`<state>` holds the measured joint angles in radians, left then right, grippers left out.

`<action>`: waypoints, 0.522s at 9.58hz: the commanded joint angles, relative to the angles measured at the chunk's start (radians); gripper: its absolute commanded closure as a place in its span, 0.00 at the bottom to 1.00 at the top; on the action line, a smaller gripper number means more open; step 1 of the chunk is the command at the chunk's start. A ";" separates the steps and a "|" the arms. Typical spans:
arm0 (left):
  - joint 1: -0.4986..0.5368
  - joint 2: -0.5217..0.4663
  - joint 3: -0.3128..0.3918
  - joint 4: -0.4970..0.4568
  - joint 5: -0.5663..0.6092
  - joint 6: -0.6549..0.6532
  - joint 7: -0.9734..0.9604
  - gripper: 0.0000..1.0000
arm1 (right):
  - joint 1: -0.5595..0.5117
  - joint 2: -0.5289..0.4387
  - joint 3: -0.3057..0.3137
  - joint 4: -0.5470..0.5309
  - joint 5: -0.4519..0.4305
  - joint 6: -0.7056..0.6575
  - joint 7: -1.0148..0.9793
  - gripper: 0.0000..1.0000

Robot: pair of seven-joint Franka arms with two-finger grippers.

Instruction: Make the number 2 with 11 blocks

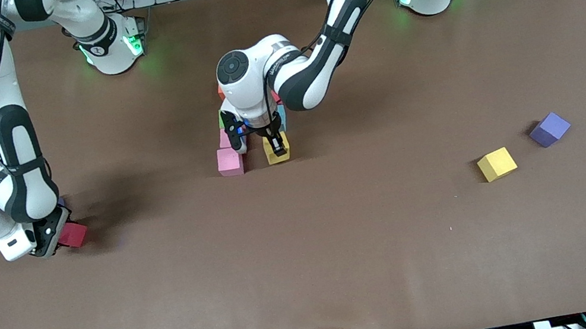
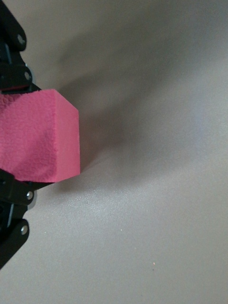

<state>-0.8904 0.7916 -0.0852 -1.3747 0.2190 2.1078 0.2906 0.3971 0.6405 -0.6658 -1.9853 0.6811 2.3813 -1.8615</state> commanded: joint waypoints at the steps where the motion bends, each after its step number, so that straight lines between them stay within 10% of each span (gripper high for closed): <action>1: -0.025 0.040 0.027 0.071 -0.042 -0.018 0.044 1.00 | -0.006 0.007 0.008 0.016 0.029 -0.005 -0.030 0.60; 5: -0.080 0.052 0.116 0.100 -0.130 -0.015 0.107 1.00 | 0.029 -0.002 0.008 0.052 0.029 -0.051 0.039 0.61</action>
<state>-0.9400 0.8224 -0.0094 -1.3186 0.1282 2.1078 0.3595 0.4128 0.6405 -0.6561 -1.9637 0.6874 2.3616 -1.8391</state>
